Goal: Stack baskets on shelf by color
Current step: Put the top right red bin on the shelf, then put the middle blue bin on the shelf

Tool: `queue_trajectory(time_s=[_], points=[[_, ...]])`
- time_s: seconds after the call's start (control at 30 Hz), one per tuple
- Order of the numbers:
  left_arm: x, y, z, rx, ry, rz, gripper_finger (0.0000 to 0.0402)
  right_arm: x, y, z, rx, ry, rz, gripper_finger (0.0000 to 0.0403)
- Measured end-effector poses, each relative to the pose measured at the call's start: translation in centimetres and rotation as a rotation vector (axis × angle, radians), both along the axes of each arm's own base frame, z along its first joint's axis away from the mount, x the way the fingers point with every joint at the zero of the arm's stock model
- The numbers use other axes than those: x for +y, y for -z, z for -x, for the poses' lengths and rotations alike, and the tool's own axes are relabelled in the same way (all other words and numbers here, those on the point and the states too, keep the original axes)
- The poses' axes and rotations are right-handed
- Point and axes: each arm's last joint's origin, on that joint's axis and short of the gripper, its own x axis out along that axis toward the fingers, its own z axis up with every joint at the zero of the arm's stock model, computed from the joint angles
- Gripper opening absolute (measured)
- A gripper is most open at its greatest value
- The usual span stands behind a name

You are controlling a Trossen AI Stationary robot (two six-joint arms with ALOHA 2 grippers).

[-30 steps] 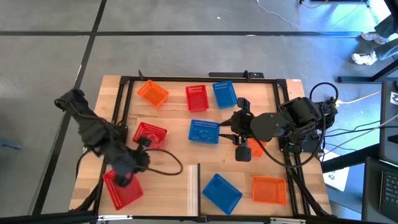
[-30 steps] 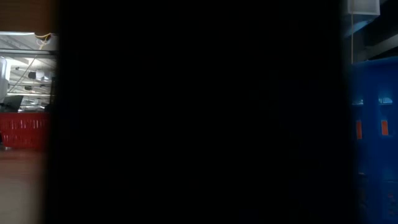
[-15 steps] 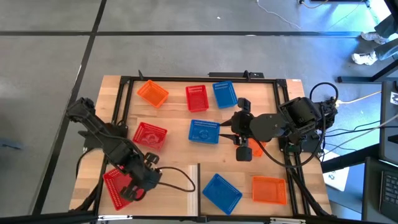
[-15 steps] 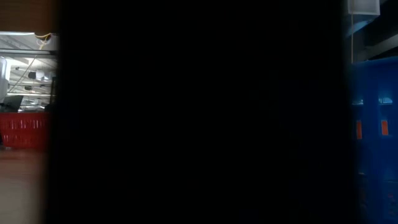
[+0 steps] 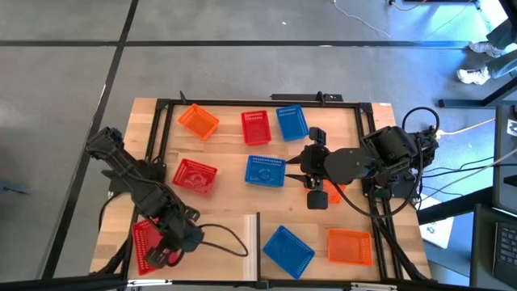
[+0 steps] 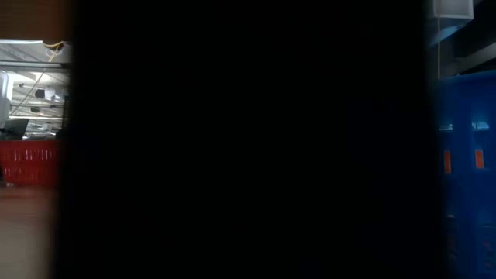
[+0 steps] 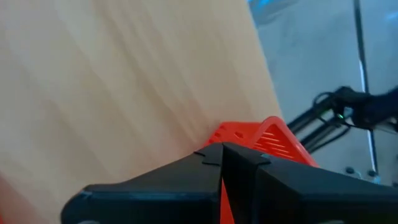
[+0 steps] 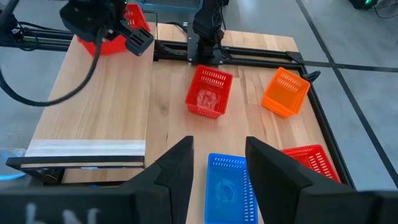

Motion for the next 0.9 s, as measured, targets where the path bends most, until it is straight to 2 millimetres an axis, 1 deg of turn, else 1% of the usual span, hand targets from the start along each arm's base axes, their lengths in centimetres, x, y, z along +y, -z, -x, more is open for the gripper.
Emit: queue_trajectory(time_s=[0.3, 0.43, 0.5, 0.6, 0.7, 0.83, 0.9], points=[[-0.5, -0.1, 0.5, 0.05, 0.012, 0.04, 0.0, 0.0, 0.0, 0.0, 0.001, 0.0, 0.001, 0.0145], [-0.4, -0.1, 0.4, 0.045, 0.009, 0.036, 0.0, 0.0, 0.1, 0.1, 0.008, -0.001, 0.004, 0.0145], [-0.3, -0.6, 0.2, 0.021, -0.003, 0.037, 0.0, 0.0, 0.1, 0.0, 0.008, -0.002, 0.006, 0.0145], [0.1, -2.4, -0.3, -0.043, -0.032, 0.06, 0.0, 0.0, 0.1, 0.1, 0.01, -0.001, 0.006, 0.0145], [1.0, -5.1, -0.8, -0.149, -0.099, 0.045, 0.0, -0.1, 0.3, 0.3, 0.041, 0.012, 0.007, 0.0145], [3.2, -8.9, -1.4, -0.337, -0.257, -0.037, 0.0, -1.2, 1.0, 0.6, 0.121, 0.109, -0.034, 0.0145], [4.6, -10.2, -1.6, -0.395, -0.376, -0.099, 0.0, -2.3, 1.5, 0.8, 0.189, 0.166, -0.059, 0.0145]])
